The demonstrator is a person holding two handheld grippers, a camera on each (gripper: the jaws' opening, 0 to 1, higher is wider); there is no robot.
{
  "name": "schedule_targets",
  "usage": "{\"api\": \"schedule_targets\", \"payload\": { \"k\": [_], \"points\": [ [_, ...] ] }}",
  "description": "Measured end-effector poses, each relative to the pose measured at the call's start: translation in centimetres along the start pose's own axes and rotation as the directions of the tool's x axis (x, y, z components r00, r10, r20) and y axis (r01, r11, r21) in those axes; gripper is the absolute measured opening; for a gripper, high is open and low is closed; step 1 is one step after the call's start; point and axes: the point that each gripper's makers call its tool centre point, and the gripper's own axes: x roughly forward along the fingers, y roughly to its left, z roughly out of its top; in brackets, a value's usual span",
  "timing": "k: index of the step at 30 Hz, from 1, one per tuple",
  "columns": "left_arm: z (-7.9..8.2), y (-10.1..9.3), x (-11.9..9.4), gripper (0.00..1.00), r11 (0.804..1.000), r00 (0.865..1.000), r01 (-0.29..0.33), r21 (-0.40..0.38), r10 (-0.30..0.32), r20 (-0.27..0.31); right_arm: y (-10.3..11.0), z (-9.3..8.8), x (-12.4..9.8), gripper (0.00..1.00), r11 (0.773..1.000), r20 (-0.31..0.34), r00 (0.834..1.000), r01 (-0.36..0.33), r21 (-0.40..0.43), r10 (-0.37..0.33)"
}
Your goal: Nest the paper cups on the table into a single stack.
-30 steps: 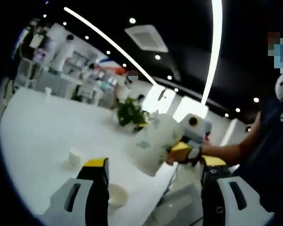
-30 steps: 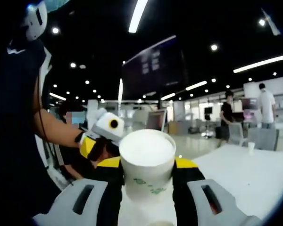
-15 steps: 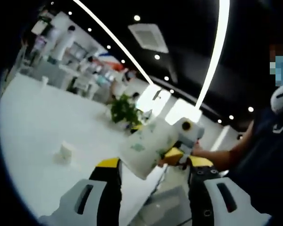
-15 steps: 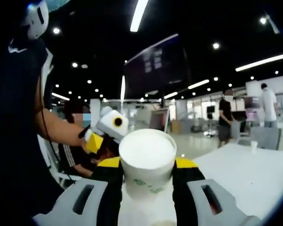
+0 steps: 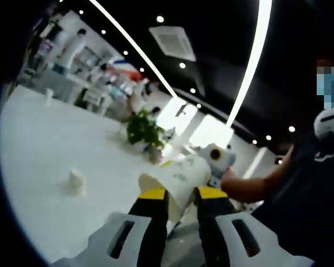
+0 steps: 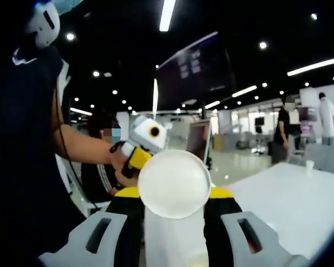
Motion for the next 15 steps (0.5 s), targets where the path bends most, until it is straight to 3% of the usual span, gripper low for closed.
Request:
{"api": "schedule_targets", "payload": {
  "k": [15],
  "points": [
    [0.3, -2.5, 0.3, 0.01, 0.994, 0.994, 0.107, 0.002, -0.107, -0.020, -0.1, -0.5, -0.2, 0.40, 1.000, -0.017, 1.000, 0.004, 0.024, -0.004]
  ]
}}
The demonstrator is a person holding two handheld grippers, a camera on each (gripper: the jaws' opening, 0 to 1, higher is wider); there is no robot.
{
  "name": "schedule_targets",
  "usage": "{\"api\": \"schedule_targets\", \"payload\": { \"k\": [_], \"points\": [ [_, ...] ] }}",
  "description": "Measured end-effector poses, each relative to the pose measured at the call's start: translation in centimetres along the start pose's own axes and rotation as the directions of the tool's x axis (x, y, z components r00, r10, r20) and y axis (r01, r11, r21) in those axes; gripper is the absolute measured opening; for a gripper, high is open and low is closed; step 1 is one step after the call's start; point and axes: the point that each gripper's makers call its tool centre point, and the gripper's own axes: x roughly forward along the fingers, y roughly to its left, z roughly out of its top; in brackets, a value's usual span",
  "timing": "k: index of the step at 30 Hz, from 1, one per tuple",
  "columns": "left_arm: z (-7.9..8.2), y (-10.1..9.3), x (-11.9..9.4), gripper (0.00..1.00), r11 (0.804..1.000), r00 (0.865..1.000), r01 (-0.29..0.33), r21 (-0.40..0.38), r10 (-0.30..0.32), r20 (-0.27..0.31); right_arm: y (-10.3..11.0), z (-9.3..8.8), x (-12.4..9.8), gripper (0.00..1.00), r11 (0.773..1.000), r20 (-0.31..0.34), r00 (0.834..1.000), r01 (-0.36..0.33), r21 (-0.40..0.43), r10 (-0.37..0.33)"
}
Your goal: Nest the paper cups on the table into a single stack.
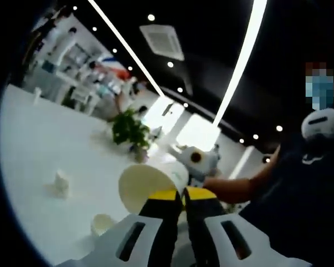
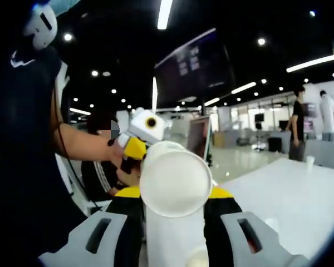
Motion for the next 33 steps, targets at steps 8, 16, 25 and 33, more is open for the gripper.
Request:
{"api": "schedule_targets", "payload": {
  "k": [8, 16, 25, 33],
  "points": [
    [-0.1, 0.0, 0.2, 0.00, 1.000, 1.000, -0.005, 0.024, 0.006, -0.020, -0.8, -0.3, -0.3, 0.55, 0.999, -0.014, 0.999, 0.039, 0.029, -0.039],
    [0.2, 0.8, 0.1, 0.00, 0.996, 0.997, -0.056, 0.073, 0.060, -0.052, -2.4, -0.3, -1.2, 0.70, 0.993, -0.016, 0.994, 0.108, 0.040, -0.107],
    [-0.9, 2.8, 0.4, 0.00, 0.957, 0.951, -0.163, 0.240, 0.217, -0.219, -6.0, -1.5, -3.2, 0.97, 0.966, -0.098, 0.961, 0.259, -0.016, -0.259],
    [-0.8, 4.2, 0.8, 0.00, 0.910, 0.888, -0.169, 0.378, 0.307, -0.342, -7.5, -2.9, -5.4, 1.00, 0.941, -0.123, 0.933, 0.340, -0.012, -0.338]
  ]
}}
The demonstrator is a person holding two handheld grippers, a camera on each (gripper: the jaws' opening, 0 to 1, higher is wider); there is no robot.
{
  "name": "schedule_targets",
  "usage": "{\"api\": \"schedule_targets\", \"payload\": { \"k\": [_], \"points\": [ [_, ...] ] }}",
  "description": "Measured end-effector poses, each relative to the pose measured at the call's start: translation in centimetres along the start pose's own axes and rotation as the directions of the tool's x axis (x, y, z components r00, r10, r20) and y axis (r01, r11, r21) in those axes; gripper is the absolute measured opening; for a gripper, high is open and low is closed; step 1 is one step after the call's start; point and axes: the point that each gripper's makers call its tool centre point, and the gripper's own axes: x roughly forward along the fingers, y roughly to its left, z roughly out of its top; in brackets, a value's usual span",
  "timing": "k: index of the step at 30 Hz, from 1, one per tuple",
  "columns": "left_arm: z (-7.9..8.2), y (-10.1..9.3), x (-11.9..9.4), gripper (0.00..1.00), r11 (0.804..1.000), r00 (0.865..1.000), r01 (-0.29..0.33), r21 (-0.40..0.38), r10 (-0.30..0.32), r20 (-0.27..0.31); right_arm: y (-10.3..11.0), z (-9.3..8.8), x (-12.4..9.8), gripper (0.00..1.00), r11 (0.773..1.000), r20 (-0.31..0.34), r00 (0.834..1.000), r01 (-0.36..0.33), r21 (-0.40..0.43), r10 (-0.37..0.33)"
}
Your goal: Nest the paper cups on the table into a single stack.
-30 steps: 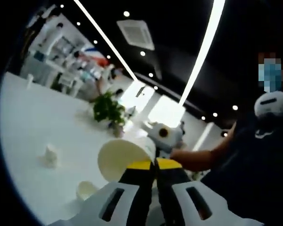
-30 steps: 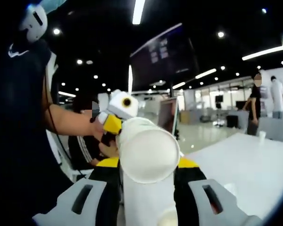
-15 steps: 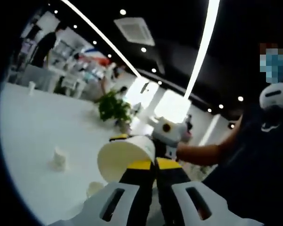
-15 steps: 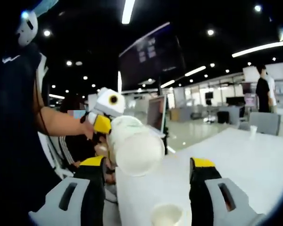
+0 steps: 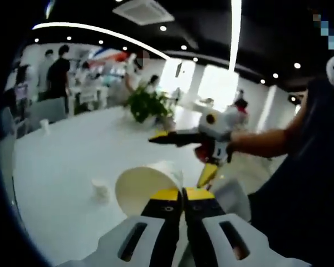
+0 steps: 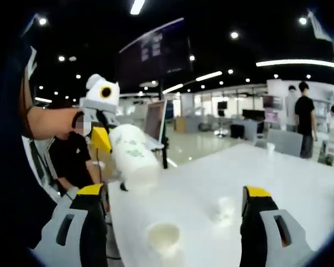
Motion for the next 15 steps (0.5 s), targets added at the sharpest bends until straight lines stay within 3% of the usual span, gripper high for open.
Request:
{"api": "schedule_targets", "payload": {
  "k": [4, 7, 12, 15],
  "points": [
    [-0.4, 0.4, 0.4, 0.00, 0.998, 0.995, -0.005, 0.059, 0.011, -0.096, -0.7, -0.9, -0.8, 1.00, 0.999, -0.023, 0.999, 0.036, 0.017, -0.035],
    [-0.8, 1.2, 0.5, 0.00, 0.992, 0.982, -0.027, 0.123, 0.049, -0.181, -1.4, -1.7, -1.6, 1.00, 0.997, -0.035, 0.997, 0.071, 0.020, -0.070],
    [-0.5, 1.1, 0.6, 0.00, 0.989, 0.956, -0.008, 0.148, 0.051, -0.288, -2.3, -2.8, -2.8, 1.00, 0.992, -0.049, 0.992, 0.119, 0.041, -0.116],
    [-0.3, 1.4, 0.7, 0.00, 0.986, 0.931, -0.007, 0.165, 0.067, -0.360, -2.6, -3.3, -3.5, 1.00, 0.989, -0.053, 0.989, 0.139, 0.056, -0.136]
  ]
}}
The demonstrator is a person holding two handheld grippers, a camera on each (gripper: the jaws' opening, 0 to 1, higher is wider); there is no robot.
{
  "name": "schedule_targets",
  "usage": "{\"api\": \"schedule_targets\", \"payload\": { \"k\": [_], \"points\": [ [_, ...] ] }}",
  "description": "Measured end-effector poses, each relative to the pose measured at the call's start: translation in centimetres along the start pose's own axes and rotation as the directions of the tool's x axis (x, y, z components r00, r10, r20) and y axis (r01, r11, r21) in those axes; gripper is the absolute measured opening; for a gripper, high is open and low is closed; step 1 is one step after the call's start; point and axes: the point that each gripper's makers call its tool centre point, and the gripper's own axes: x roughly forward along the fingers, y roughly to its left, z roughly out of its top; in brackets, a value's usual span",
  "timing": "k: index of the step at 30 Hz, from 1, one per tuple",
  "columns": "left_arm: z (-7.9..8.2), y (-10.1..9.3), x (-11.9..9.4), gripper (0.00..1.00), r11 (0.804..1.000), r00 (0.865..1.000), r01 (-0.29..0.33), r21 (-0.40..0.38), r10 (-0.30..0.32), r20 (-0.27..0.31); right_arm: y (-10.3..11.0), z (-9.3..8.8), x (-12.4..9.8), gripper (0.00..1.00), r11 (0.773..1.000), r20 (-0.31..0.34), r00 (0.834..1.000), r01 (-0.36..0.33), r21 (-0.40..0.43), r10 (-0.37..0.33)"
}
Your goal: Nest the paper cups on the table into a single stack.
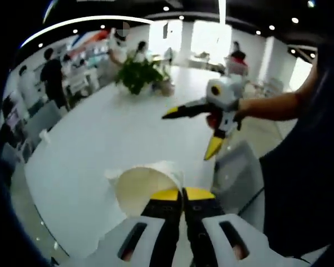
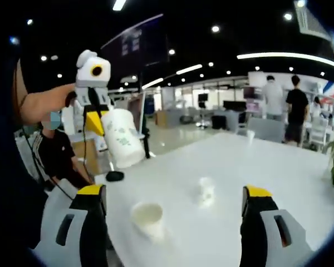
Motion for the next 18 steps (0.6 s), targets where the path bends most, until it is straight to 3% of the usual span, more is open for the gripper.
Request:
{"api": "schedule_targets", "payload": {
  "k": [4, 10, 14, 18],
  "points": [
    [0.4, 0.0, -0.2, 0.00, 0.998, 0.997, 0.008, 0.055, -0.004, -0.082, -0.3, -0.5, -0.5, 1.00, 1.000, -0.008, 1.000, 0.014, 0.008, -0.014],
    [0.9, 0.3, -0.5, 0.00, 0.986, 0.980, 0.021, 0.168, 0.012, -0.199, -0.6, -0.9, -1.1, 1.00, 0.999, -0.017, 0.999, 0.032, 0.015, -0.031],
    [1.4, 0.1, -0.5, 0.00, 0.973, 0.955, 0.054, 0.223, 0.014, -0.296, -0.7, -1.2, -1.3, 0.99, 0.999, -0.022, 0.999, 0.038, 0.022, -0.037],
    [1.3, -0.4, -0.5, 0.00, 0.956, 0.911, 0.109, 0.271, 0.013, -0.411, -0.7, -1.5, -1.3, 0.99, 0.999, -0.031, 0.999, 0.040, 0.025, -0.039]
  ]
}}
